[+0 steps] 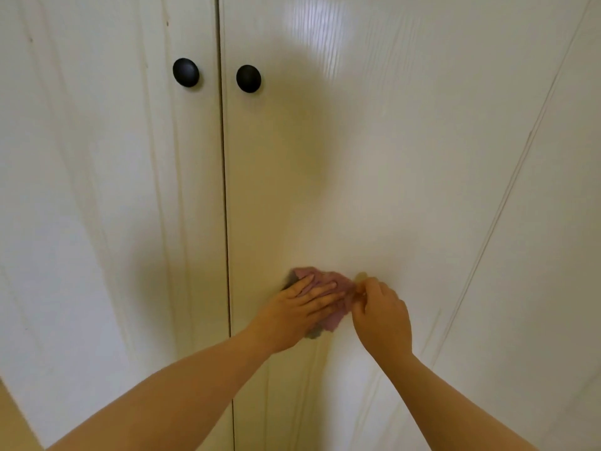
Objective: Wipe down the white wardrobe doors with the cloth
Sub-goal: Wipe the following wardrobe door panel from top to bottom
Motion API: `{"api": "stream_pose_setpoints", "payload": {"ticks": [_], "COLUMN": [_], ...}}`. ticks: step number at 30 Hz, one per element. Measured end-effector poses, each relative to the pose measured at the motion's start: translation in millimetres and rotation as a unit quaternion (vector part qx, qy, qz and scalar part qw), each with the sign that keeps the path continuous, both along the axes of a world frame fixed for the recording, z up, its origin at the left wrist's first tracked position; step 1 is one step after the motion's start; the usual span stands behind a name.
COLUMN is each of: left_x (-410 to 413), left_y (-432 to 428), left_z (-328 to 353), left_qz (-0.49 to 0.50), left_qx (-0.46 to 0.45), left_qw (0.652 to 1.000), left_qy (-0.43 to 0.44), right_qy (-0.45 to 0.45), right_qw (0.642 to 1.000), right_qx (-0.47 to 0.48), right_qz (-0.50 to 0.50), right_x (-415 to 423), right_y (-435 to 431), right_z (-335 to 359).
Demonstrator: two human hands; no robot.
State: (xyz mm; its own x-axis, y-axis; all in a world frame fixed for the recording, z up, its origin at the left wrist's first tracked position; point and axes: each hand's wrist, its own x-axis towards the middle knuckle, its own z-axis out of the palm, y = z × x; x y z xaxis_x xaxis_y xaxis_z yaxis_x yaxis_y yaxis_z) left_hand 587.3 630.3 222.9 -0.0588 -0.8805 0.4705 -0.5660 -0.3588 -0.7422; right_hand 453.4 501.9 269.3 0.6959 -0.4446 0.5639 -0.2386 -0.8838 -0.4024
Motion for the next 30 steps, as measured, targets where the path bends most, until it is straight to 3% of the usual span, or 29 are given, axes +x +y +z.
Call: {"api": "stream_pose_setpoints", "payload": {"ticks": [6,10,15,18,24,30], "left_x": [38,20,-26,-36,-14,-59], "left_y": [95,30,-73,-86,-50,-152], "left_z": [1,3,18,15,4,-5], "left_qz": [-0.022,-0.028,-0.010,-0.005,-0.052,-0.033], "left_qx": [-0.022,-0.017,0.053,0.042,-0.012,0.013], "left_qw": [0.999,0.999,0.998,0.999,0.998,0.999], "left_qy": [-0.042,-0.019,-0.037,-0.012,-0.042,-0.002], "right_qy": [0.053,0.061,0.052,0.054,0.072,0.093], "right_qw": [0.998,0.998,0.997,0.996,0.992,0.987], "right_qx": [-0.018,-0.004,0.037,0.033,0.060,0.089], "right_qz": [0.012,0.008,-0.035,-0.057,-0.082,-0.101], "right_x": [2,-5,-30,-43,-56,-76], "right_y": [4,-6,-40,-63,-103,-136], "right_z": [4,9,12,10,-4,-17]}}
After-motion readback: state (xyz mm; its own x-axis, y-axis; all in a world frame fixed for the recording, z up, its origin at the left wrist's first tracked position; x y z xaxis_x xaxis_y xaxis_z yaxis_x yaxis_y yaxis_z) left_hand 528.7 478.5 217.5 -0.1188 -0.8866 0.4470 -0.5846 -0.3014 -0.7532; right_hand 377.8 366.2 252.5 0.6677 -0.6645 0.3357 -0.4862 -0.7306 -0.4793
